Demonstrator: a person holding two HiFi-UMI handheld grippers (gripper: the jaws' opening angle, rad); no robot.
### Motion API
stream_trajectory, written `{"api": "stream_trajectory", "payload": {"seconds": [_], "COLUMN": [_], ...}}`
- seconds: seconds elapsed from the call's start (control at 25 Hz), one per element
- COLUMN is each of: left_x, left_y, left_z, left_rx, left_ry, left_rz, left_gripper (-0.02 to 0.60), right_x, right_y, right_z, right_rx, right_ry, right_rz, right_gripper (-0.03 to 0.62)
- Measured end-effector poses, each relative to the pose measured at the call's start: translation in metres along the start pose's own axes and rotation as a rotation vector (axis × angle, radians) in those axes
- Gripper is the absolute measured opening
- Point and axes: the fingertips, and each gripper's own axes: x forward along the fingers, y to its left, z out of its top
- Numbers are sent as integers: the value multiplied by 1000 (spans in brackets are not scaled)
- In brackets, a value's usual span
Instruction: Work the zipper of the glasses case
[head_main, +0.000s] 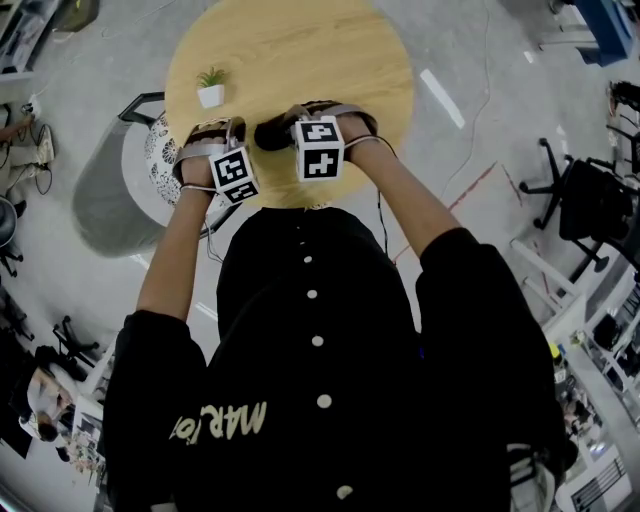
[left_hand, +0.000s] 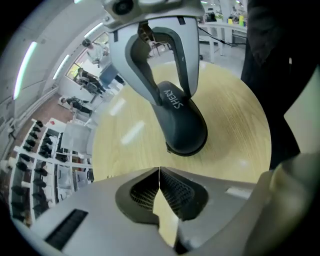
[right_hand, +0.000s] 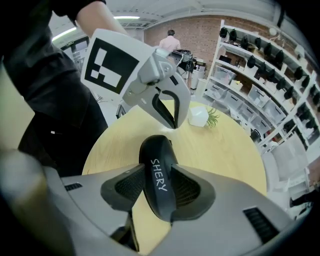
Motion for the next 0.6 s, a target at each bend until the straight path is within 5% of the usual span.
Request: {"api": "stream_trajectory", "payload": {"seconds": [0.08, 0.32, 0.6], "left_x": [-7, -57, -137], "left_y": [4, 32, 66], "left_z": [-2, 8, 10], "left_rx": [-104, -576, -1028], "left_ry": [-23, -196, -445], "left_rz": [17, 80, 180], "left_gripper": [5, 3, 3], "right_x": [-4, -34, -106], "right_y": [-4, -14, -26], "right_z": [-1, -3, -10], "right_rx": [53, 252, 563], "right_ry": [-19, -153, -393], "right_rz": [-24, -128, -257], "right_gripper": [145, 37, 5]}}
